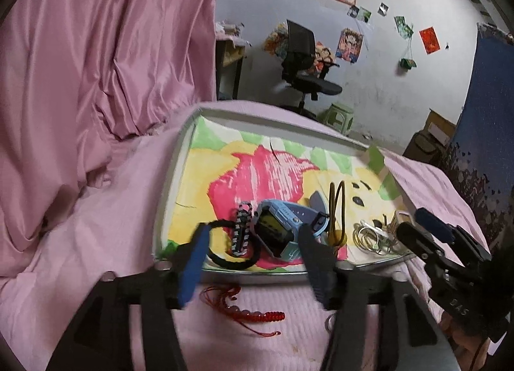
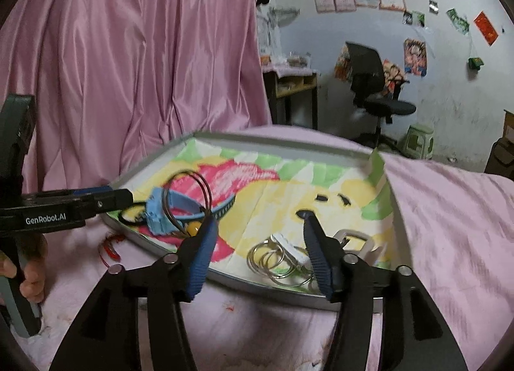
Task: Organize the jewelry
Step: 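Withdraw both tools and move them toward the red bracelet and last ring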
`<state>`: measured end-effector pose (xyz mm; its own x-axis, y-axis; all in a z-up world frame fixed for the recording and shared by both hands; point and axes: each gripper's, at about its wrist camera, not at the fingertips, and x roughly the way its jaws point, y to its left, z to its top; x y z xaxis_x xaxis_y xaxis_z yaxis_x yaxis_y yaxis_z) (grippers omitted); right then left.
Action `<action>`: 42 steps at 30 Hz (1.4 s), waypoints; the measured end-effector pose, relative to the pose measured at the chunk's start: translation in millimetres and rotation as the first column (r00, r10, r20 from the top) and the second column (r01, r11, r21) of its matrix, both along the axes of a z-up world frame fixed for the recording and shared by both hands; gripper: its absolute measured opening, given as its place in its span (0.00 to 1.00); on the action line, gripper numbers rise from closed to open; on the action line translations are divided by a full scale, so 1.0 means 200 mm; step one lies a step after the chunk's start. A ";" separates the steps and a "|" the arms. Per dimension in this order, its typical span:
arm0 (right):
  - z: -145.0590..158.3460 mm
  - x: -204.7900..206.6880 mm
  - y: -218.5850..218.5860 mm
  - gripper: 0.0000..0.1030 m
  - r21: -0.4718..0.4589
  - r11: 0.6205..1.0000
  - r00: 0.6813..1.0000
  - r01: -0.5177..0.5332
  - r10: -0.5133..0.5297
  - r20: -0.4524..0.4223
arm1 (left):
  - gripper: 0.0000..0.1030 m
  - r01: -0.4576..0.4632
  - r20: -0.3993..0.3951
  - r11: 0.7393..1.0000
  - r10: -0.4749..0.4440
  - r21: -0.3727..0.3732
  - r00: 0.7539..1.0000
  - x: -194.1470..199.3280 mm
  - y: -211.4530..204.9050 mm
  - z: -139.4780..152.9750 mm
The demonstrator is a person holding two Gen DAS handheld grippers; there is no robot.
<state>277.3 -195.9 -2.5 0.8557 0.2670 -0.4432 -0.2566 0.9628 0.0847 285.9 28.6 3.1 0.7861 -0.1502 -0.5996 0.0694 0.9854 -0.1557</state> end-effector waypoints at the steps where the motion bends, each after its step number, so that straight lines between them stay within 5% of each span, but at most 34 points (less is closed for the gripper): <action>1: 0.02 -0.02 0.00 0.56 0.010 1.000 1.000 0.003 -0.003 0.019 | 0.62 -0.001 0.020 1.000 0.001 0.001 1.000 -0.02 0.00 0.02; 12: 0.15 -0.26 -0.02 0.98 0.098 0.995 0.984 0.008 -0.025 0.176 | 0.95 -0.065 0.174 0.998 0.062 0.008 0.983 -0.28 0.07 0.15; 21: 0.19 -0.40 0.02 0.99 0.096 0.995 0.976 0.004 -0.025 0.216 | 0.99 -0.076 0.284 0.997 0.066 0.025 0.957 -0.50 0.14 0.24; 30: 0.21 -0.50 0.05 0.99 0.071 0.997 0.958 -0.009 -0.012 0.286 | 0.99 -0.028 0.296 0.999 0.016 0.037 0.955 -0.56 0.21 0.22; 35: 0.18 -0.46 0.09 0.99 0.033 0.999 0.966 -0.014 0.005 0.259 | 0.99 -0.024 0.227 1.000 0.022 0.009 0.974 -0.47 0.24 0.11; 42: 0.06 -0.32 0.13 0.95 -0.006 0.999 0.994 -0.052 0.052 0.097 | 0.99 0.047 0.085 0.997 -0.042 -0.068 0.996 -0.30 0.28 -0.01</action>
<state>213.5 -169.7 9.6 0.8799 0.3107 -0.3595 -0.3130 0.9482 0.0536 226.3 85.2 1.3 0.8243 -0.2253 -0.5194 0.1286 0.9679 -0.2158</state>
